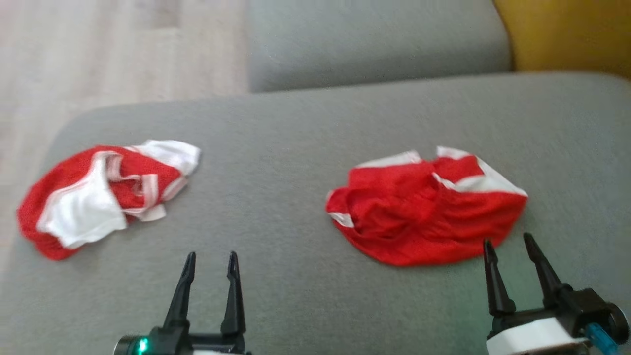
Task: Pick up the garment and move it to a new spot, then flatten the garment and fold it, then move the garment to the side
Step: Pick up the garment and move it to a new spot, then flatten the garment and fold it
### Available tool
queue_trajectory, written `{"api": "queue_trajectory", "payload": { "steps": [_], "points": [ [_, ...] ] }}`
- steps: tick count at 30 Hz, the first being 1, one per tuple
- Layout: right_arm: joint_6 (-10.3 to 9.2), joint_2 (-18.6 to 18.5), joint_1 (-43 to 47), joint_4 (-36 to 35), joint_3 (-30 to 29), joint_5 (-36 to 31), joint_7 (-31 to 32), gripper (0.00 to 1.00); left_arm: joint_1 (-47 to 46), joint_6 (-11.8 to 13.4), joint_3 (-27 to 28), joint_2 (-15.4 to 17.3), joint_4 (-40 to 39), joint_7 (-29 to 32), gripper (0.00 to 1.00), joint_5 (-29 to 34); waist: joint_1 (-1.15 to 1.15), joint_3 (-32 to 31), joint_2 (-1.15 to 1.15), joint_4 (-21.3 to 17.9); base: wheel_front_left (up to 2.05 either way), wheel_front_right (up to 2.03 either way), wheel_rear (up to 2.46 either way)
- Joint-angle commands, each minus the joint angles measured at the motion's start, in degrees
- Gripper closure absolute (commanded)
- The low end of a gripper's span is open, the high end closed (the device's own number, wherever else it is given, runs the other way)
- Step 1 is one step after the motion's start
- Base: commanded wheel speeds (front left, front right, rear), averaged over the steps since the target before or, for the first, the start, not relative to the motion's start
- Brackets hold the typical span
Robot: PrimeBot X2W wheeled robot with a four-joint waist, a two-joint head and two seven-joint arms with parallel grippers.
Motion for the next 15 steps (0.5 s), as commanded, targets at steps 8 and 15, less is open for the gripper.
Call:
{"api": "queue_trajectory", "payload": {
  "steps": [8,15],
  "points": [
    [-0.04,-0.4,1.8,-3.5,1.9,0.8,-0.2,0.0,2.5,-2.5,5.2,-1.5,-4.1,-0.5,0.0,5.5,0.01,-4.8,0.0,4.4,0.0,0.0,0.0],
    [-0.04,-0.4,2.7,-3.2,1.3,1.6,-0.2,0.0,3.8,-3.6,5.4,-1.6,-2.9,-0.5,0.0,6.3,0.01,-5.9,0.0,4.2,0.0,0.0,0.0]
  ]
}}
